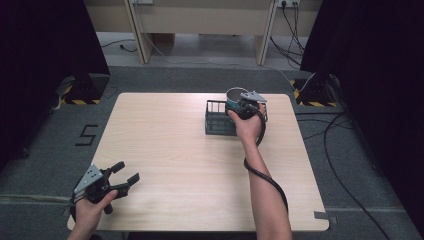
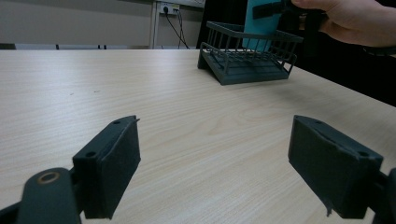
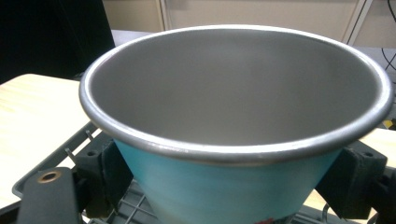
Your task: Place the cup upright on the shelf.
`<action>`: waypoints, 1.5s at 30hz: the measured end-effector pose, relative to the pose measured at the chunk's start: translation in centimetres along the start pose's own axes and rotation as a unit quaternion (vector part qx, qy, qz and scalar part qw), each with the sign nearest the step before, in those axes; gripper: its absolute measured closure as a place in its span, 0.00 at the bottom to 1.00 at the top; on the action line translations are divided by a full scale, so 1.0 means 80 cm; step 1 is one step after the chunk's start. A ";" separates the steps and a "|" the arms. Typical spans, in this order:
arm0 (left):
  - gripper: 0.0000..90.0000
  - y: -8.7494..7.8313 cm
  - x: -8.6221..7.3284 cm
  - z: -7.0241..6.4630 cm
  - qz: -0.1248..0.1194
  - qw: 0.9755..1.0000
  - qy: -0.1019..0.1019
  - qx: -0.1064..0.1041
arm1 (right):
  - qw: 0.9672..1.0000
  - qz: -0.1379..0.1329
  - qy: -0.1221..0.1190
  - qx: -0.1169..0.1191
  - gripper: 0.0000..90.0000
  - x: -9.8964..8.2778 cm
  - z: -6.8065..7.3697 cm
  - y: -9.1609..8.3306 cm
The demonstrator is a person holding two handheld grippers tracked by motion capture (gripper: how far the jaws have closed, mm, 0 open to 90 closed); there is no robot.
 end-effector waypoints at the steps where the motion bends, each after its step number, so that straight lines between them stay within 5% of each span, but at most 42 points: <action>1: 0.18 0.000 0.000 0.000 0.000 1.000 0.000 0.000 | 1.000 0.002 -0.001 0.000 0.19 -0.001 0.000 0.001; 45: 0.18 0.000 0.000 -0.001 0.002 1.000 0.002 -0.003 | 0.999 0.035 -0.004 0.014 0.17 -0.020 0.006 -0.001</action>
Point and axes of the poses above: each handheld gripper's, and its own axes: y roughly forward along the jaws, x roughly out of its top, z roughly to its left, the point moved 8 cm from there along y, roughly forward along the jaws, and after that the axes turned 10 degrees about -y, right-handed, at the moved point
